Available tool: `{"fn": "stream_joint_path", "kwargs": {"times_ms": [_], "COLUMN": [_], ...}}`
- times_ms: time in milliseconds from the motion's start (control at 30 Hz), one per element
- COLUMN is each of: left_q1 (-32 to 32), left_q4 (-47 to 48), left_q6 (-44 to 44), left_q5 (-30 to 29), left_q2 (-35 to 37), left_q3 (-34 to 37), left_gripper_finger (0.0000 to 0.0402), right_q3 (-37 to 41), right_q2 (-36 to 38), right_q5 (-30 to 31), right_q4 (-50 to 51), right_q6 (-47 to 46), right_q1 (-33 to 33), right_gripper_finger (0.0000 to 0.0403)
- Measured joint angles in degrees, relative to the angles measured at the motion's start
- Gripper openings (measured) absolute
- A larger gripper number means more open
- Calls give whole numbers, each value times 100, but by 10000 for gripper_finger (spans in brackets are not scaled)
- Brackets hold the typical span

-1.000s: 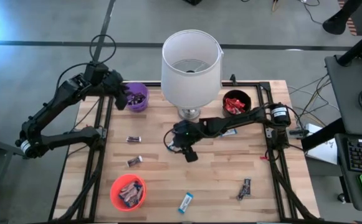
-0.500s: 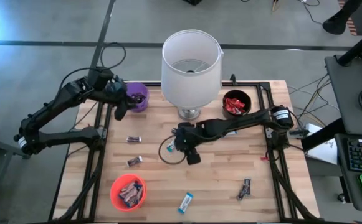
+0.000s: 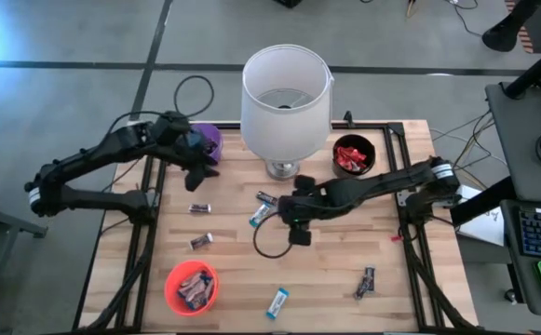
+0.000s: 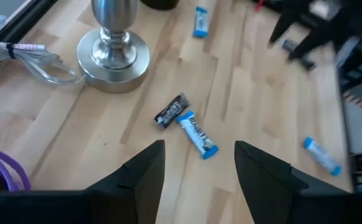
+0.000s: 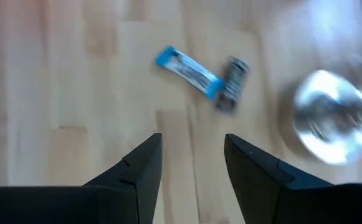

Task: Organize candy in baskets
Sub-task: Put the white chocolate bar into the orange bucket

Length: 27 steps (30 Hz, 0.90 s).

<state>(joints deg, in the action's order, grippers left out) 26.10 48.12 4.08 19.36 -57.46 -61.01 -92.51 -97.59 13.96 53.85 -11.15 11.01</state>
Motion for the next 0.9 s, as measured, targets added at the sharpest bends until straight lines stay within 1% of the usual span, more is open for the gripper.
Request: {"fn": "stream_joint_path", "kwargs": {"times_ms": [133, 267, 433, 533, 667, 833, 900], "left_q1": [-381, -677, -997, -1226, -1618, -1990, -2106], "left_q4": [-168, -401, -771, -729, -719, -720, -751], "left_q6": [-45, 102, 374, 405, 519, 738, 797], "left_q5": [-535, -964, -1050, -1050, -1114, -1597, -1679], "left_q2": [-388, -771, -1265, -1474, -1547, -1330, -1181], "left_q3": [3, 4, 6, 6, 70, 297, 449], "left_gripper_finger": [173, 173, 172, 172, 172, 172, 172], "right_q3": [0, 0, 0, 0, 0, 0, 0], "right_q2": [323, 602, 814, 882, 891, 871, 849], "right_q5": [397, 580, 835, 930, 968, 966, 966], "right_q4": [468, 714, 1065, 1307, 1523, 1539, 1542], "right_q6": [-883, -1501, -1940, -2139, -2250, -2246, -2243], "right_q1": [138, 303, 494, 565, 601, 638, 640], "right_gripper_finger": [164, 164, 164, 164, 164, 164, 164]}}
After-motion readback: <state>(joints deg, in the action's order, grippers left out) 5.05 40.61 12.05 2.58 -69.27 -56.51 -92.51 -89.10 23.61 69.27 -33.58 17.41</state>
